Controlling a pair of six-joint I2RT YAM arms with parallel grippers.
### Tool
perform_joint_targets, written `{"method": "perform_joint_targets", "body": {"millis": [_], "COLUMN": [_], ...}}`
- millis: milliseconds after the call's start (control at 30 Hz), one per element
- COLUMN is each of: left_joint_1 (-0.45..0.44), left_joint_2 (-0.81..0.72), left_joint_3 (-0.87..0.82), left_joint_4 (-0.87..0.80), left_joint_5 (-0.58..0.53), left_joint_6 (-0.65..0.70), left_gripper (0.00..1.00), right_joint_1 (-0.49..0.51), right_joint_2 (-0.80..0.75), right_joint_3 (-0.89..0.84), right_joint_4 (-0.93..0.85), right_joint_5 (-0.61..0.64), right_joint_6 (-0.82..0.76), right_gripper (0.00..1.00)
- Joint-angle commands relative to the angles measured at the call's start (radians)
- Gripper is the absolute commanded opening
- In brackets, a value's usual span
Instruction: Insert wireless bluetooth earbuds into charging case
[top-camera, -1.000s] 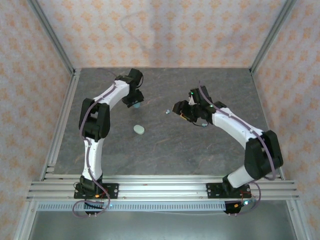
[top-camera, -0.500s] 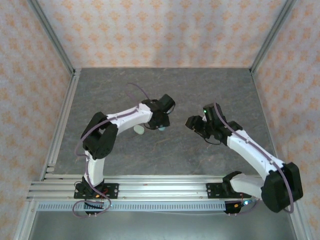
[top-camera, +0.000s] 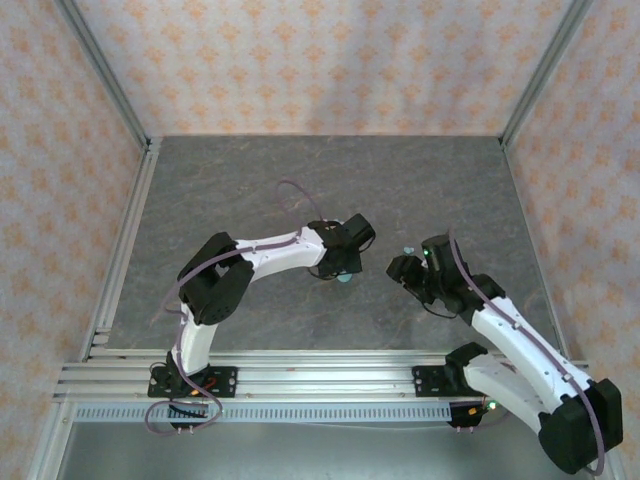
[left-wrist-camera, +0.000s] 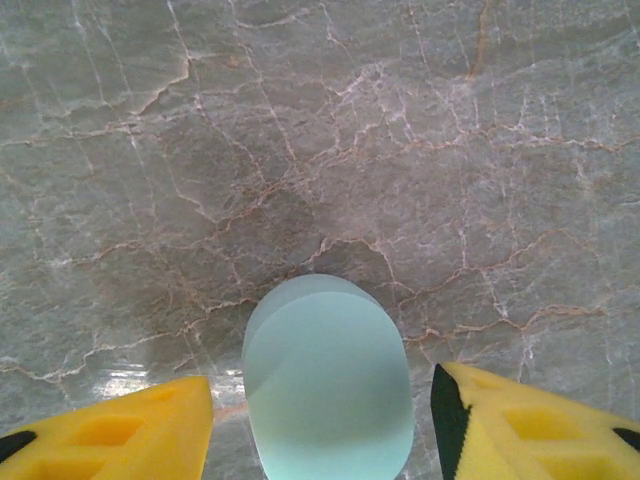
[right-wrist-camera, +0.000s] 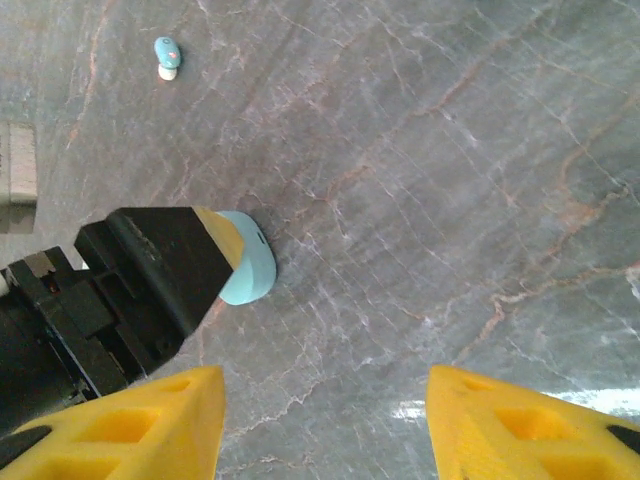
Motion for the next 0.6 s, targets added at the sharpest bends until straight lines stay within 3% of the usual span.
{"method": "perform_joint_targets", "body": {"millis": [0, 100, 200, 300, 433, 500, 567], "left_joint_1": [-0.002, 0.003, 0.025, 0.079, 0.155, 0.161, 0.180], "left_joint_2": [-0.009, -0.059, -0.139, -0.192, -0.290, -0.360, -0.401], "left_joint_3": [0.022, 0.042, 0.044, 0.044, -0.049, -0.141, -0.163], "left_joint_4": [-0.029, -0.067, -0.064, -0.026, 0.120, 0.207, 0.207], "left_joint_5": [-0.077, -0.123, -0.152, -0.080, 0.129, 0.155, 0.158], "left_joint_6": [0.019, 0.084, 0.265, 0.564, 0.981, 1.192, 1.293], "left_gripper": [0.63, 0.65, 0.67, 0.68, 0.70, 0.73, 0.74], "right_joint_1": [-0.004, -0.004, 0.000, 0.027, 0.058, 0.067, 0.095], "right_joint_2": [-0.020, 0.008, 0.080, 0.148, 0.220, 0.250, 0.281], "right_joint_3": [-0.002, 0.016, 0.054, 0.087, 0.091, 0.100, 0.127], "right_joint_4": [-0.064, -0.069, -0.073, -0.074, -0.061, -0.067, -0.084], "right_joint_5": [0.036, 0.045, 0.037, 0.038, 0.036, 0.037, 0.063], "right_joint_6": [0.006, -0.022, -0.045, -0.056, -0.054, -0.058, -0.077], "right_gripper": [0.55, 0.55, 0.55, 0.55, 0.55, 0.55, 0.55]}}
